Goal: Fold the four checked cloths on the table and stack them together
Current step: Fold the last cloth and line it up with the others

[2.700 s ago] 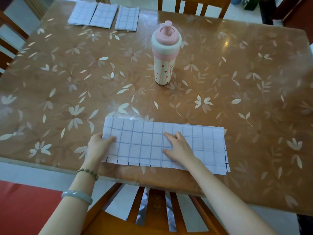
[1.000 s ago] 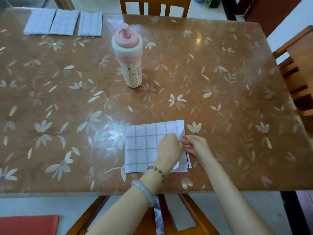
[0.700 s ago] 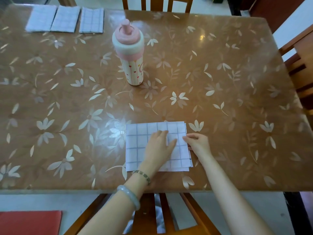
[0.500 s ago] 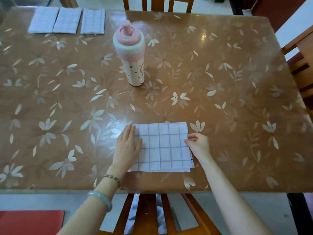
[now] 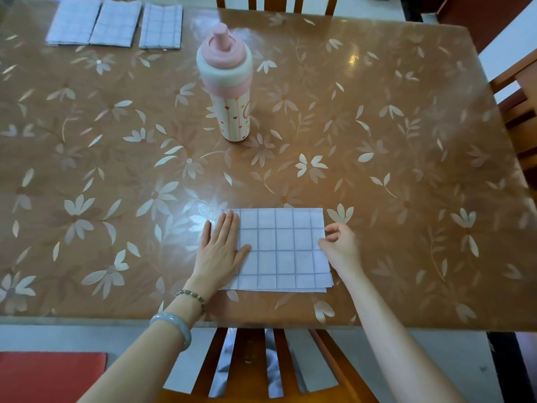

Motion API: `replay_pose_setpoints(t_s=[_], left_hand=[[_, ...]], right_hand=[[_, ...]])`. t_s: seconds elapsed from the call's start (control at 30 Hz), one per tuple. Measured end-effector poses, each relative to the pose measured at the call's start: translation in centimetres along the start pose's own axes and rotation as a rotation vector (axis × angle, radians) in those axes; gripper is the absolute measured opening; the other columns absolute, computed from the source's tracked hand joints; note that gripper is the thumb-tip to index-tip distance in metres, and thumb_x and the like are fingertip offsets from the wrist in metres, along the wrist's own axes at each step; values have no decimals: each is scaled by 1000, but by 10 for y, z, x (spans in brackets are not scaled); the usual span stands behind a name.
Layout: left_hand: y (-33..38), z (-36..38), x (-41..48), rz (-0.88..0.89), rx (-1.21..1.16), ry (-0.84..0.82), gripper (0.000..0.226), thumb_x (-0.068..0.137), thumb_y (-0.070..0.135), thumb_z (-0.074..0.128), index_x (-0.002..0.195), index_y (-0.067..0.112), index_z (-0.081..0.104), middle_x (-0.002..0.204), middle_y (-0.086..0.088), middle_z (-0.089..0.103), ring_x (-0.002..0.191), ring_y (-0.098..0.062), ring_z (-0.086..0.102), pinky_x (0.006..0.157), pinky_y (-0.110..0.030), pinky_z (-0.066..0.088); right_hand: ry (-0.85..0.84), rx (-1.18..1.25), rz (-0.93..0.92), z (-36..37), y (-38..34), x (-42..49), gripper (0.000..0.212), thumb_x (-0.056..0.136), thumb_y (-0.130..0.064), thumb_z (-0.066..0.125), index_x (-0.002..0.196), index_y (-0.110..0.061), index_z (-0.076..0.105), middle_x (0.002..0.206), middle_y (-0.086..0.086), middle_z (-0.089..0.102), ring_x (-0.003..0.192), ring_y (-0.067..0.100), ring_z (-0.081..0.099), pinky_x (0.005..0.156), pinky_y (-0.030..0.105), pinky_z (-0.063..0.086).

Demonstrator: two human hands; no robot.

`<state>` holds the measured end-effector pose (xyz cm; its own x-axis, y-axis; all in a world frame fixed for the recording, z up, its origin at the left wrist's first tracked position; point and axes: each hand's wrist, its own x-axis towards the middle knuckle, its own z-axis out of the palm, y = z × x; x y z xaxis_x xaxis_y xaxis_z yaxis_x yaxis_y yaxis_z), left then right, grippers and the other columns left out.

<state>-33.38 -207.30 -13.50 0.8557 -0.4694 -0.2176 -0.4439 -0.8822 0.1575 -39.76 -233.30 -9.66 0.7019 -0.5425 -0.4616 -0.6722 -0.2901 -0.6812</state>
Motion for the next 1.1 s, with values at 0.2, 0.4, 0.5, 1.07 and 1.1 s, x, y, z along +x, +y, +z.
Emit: replay_pose_setpoints(t_s=[0.2, 0.4, 0.5, 1.07, 1.1], left_hand=[[2, 5, 0, -7, 24, 30, 75, 96, 56, 19, 150, 3, 22, 157, -10, 20, 146, -19, 12, 118, -43, 2], [2, 8, 0, -12, 8, 33, 73, 99, 53, 6, 148, 3, 28, 156, -11, 24, 145, -21, 19, 117, -46, 9], [2, 10, 0, -9, 22, 54, 72, 100, 52, 7, 148, 4, 29, 156, -11, 25, 145, -22, 23, 117, -48, 12], [56, -10, 14, 100, 4, 105, 83, 96, 64, 13, 151, 2, 15, 158, -14, 13, 147, -27, 11, 117, -46, 6], [72, -7, 16, 118, -19, 79, 82, 96, 63, 10, 150, 2, 18, 158, -14, 16, 147, -27, 14, 117, -46, 9]], right_hand=[[283, -565, -495, 25, -16, -10, 34, 74, -7, 64, 108, -7, 61, 114, 14, 54, 103, 33, 51, 84, 43, 46], [-231, -648, -858, 105, -50, -23, 53, 94, -18, 29, 144, 0, 31, 155, 16, 23, 145, 29, 15, 118, 42, 5], [-234, -737, -807, 114, -43, -13, 65, 94, -37, 4, 148, -3, 19, 158, 12, 13, 147, 22, 6, 120, 42, 2], [36, -958, -576, 30, 21, 20, 69, 98, -48, 4, 148, -3, 19, 155, 13, 22, 145, 22, 13, 116, 46, 3], [37, -964, -576, 30, 21, 20, 69, 98, -47, 4, 147, -2, 20, 155, 14, 23, 145, 23, 16, 116, 48, 3]])
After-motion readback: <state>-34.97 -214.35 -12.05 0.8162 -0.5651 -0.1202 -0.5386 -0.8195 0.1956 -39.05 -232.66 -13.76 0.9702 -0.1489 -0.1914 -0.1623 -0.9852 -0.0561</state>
